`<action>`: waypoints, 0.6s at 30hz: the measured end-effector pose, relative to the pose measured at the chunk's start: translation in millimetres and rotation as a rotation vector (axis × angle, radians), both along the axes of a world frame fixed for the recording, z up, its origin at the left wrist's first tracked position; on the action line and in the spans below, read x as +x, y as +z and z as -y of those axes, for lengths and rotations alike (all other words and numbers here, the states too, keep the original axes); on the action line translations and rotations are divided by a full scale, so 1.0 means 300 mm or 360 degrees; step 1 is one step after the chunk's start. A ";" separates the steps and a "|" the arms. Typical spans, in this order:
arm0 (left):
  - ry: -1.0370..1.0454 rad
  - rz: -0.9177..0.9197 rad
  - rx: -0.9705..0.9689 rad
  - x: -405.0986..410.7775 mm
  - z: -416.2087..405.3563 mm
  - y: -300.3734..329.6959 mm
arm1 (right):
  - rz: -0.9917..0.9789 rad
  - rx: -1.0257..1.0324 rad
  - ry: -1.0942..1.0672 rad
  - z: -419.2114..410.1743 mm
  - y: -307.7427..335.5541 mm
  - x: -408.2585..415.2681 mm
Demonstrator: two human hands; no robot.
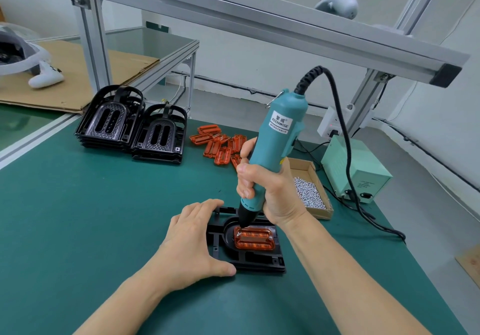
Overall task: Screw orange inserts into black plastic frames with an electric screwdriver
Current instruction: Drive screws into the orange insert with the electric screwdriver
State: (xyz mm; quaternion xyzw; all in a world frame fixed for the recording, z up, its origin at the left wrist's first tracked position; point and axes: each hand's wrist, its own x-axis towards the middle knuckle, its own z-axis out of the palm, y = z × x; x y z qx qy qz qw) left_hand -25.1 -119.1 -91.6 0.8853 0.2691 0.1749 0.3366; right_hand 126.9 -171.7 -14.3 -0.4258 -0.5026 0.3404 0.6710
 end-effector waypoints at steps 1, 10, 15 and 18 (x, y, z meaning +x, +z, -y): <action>0.0000 -0.0007 -0.0006 0.000 -0.001 -0.002 | -0.0010 -0.0025 0.0030 -0.003 0.003 0.002; 0.0019 -0.0032 -0.0063 0.002 -0.003 -0.006 | 0.0148 -0.0233 0.0256 -0.049 0.026 -0.019; 0.0014 -0.0040 -0.0064 0.002 -0.007 -0.010 | 0.0099 -0.0118 0.0174 -0.020 0.012 -0.007; 0.0017 -0.0042 -0.0063 -0.001 -0.007 -0.011 | 0.0074 -0.0074 0.0129 -0.006 0.006 -0.004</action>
